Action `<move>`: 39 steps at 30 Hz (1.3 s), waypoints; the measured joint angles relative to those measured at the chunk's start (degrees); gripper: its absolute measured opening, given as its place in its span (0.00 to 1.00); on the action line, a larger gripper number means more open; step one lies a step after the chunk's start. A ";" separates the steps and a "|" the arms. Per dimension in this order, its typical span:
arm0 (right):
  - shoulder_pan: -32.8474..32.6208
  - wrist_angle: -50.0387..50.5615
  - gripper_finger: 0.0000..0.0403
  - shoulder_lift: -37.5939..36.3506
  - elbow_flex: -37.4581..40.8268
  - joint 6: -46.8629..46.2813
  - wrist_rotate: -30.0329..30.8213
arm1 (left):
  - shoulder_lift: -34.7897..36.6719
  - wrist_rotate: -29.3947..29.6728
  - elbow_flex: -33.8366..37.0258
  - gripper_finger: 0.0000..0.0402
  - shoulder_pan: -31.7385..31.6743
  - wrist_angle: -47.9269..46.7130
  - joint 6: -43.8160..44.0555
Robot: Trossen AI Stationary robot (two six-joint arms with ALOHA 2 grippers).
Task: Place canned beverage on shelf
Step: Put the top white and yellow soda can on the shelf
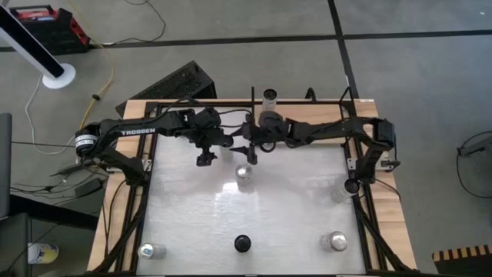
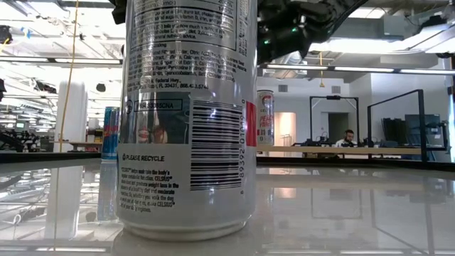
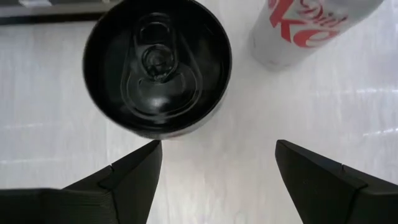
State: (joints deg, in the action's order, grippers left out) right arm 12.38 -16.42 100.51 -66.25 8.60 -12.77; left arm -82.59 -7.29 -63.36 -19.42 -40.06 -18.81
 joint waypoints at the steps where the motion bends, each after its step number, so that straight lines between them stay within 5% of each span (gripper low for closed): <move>1: 0.00 0.43 0.74 0.69 -0.45 0.59 -0.42 | 0.00 0.01 0.00 0.74 0.00 -0.18 0.00; 10: -0.07 0.54 0.86 5.67 -4.63 1.92 -0.42 | -0.02 0.07 0.00 0.74 0.00 -0.95 0.01; 39: 1.40 1.46 0.87 7.63 -5.12 -1.23 3.88 | -0.02 0.09 0.03 0.74 0.02 0.11 -0.52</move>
State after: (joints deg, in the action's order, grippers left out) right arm 13.78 -14.96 108.14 -71.37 7.37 -8.89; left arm -82.61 -7.20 -63.33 -19.40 -39.96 -19.33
